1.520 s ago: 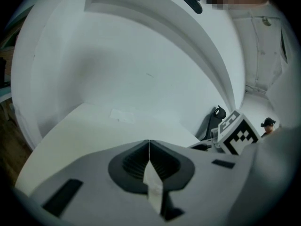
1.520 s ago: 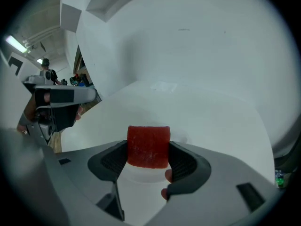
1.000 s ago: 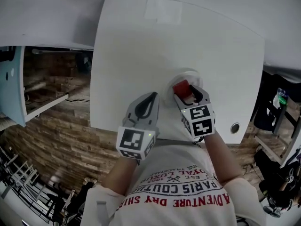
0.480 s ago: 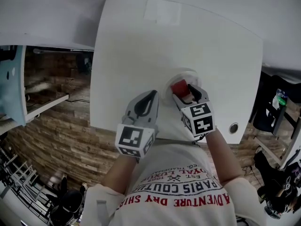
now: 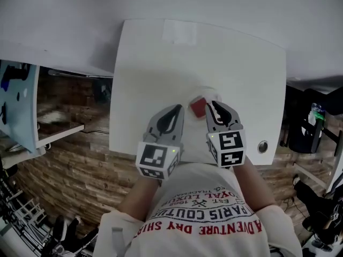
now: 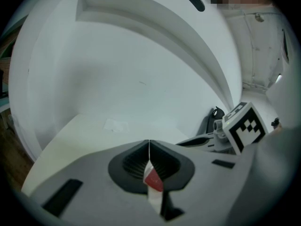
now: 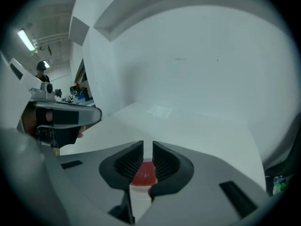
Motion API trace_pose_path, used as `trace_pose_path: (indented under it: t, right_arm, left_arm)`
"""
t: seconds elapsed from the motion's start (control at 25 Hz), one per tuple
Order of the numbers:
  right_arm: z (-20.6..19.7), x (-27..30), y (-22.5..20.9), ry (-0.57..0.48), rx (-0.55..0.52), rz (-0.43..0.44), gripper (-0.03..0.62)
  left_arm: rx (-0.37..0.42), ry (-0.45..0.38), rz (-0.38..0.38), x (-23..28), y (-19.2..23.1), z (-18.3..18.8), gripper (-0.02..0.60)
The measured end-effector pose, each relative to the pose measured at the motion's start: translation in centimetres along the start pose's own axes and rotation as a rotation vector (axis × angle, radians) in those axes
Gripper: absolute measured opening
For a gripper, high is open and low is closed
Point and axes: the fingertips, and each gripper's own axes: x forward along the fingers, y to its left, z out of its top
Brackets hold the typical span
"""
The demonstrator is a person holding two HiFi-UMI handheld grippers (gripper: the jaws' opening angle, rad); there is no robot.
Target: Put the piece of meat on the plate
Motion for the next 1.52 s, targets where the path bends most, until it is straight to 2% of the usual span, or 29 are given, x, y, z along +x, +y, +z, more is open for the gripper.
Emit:
trace_pose_path:
  t: [0.16,0.28,0.44,0.56,0.68,0.8,1.04,1.52]
  right_arm:
    - [3.1,-2.5,-0.7,-0.127,0.017,-0.071,0.031]
    - [5.2,-5.0,-1.0,-0.224,0.038,-0.079,0.015]
    - [7.8,-8.6,-1.8,-0.369,0.075,-0.118,0.014]
    - [9.1,-10.4,-2.2,-0.43,0.09,-0.137,0.014]
    - [10.1,-11.7,-2.1,-0.461,0.057,-0.151,0.012]
    - [10.9,-12.7,-1.9,-0.49,0.039,-0.158,0.012]
    - [12.1,-14.1,-1.5,-0.547,0.042,-0.141,0.012]
    - [11.5,-14.2,-0.7,-0.527,0.017,-0.111,0.012]
  left_arm:
    - [0.048,-0.055,-0.013,-0.7,-0.6,2.6,0.008]
    - [0.093,-0.105,-0.017,-1.4,-1.1,5.0,0.008]
    - [0.149,-0.179,-0.021,-2.8,-1.8,8.3,0.008]
    - [0.198,-0.238,-0.021,-4.1,-2.8,10.5,0.008]
    - [0.281,-0.302,-0.027,-5.3,-4.5,12.7,0.008]
    - [0.313,-0.348,-0.041,-6.1,-5.6,14.4,0.008]
    - [0.317,-0.378,-0.034,-6.7,-5.8,15.7,0.008]
    - [0.291,-0.376,-0.041,-6.9,-6.1,15.3,0.008]
